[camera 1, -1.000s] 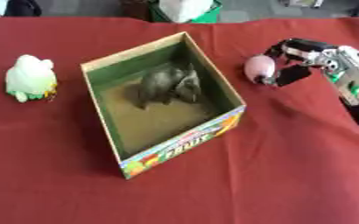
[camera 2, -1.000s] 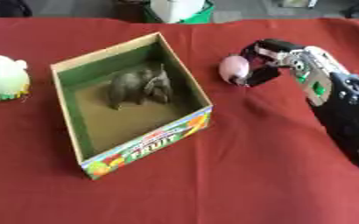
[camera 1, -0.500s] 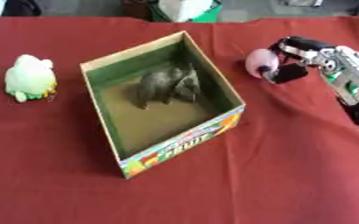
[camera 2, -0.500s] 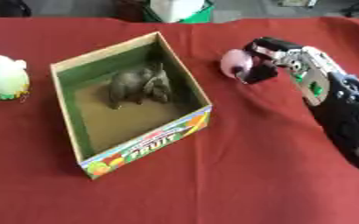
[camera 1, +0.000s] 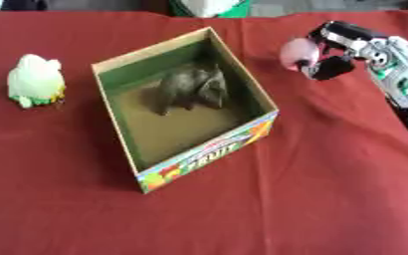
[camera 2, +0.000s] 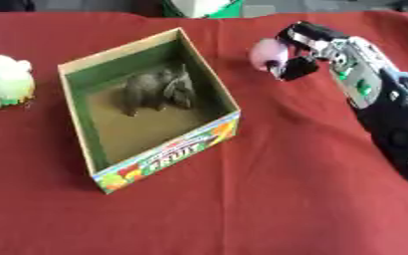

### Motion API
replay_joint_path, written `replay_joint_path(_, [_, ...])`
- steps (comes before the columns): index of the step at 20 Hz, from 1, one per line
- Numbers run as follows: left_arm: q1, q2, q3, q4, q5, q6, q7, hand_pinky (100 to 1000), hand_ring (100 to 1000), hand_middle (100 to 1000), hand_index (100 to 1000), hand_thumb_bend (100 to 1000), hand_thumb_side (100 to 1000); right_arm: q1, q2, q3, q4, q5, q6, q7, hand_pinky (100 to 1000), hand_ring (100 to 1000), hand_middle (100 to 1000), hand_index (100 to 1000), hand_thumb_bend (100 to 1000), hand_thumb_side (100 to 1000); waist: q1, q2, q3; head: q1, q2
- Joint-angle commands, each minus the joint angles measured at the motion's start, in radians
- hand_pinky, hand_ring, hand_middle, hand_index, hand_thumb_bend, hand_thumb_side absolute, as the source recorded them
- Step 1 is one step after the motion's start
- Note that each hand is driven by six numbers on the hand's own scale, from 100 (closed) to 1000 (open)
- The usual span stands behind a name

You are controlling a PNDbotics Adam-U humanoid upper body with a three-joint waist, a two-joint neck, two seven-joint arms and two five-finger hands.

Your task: Pick up objects on the table and place them in the box.

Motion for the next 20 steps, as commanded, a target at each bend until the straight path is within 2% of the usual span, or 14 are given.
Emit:
replay_joint_path(1, [-0.005,0.017,0.019,-0.016,0.001,0.0,0.007,662,669,725,822,334,884,-0.01,-0.051,-0.004,-0.063,-0.031,0.016,-0.02,638,754,498,577,100,208,0.002,-0.03,-0.001,0.005,0.009])
replay_joint_path(7, [0.0,0.021,0.021,-0.016,0.001,0.0,0.009,662,669,725,822,330,882,0.002,-0.081,-0.009,-0.19,-0.108,0.065,-0.026,627,741,485,565,100,224,0.003,-0.038,-0.007,0.016,0.01])
replay_joint_path(11, [0.001,0.022,0.021,-0.016,0.001,-0.001,0.011,662,669,725,823,330,881,0.014,-0.111,-0.001,-0.338,-0.176,0.099,-0.011,616,730,480,559,100,244,0.003,-0.042,-0.01,0.018,0.014])
replay_joint_path(16, [-0.004,0.02,0.021,-0.016,0.003,-0.006,0.014,661,669,725,822,333,880,0.018,-0.126,0.042,-0.504,-0.205,0.145,0.025,609,723,484,559,100,251,0.001,-0.045,-0.009,0.005,0.007])
replay_joint_path(20, [-0.009,0.018,0.021,-0.016,0.004,-0.009,0.017,661,669,725,821,336,877,0.005,-0.105,0.082,-0.578,-0.203,0.167,0.062,608,721,487,562,100,259,0.002,-0.049,-0.004,-0.008,0.001])
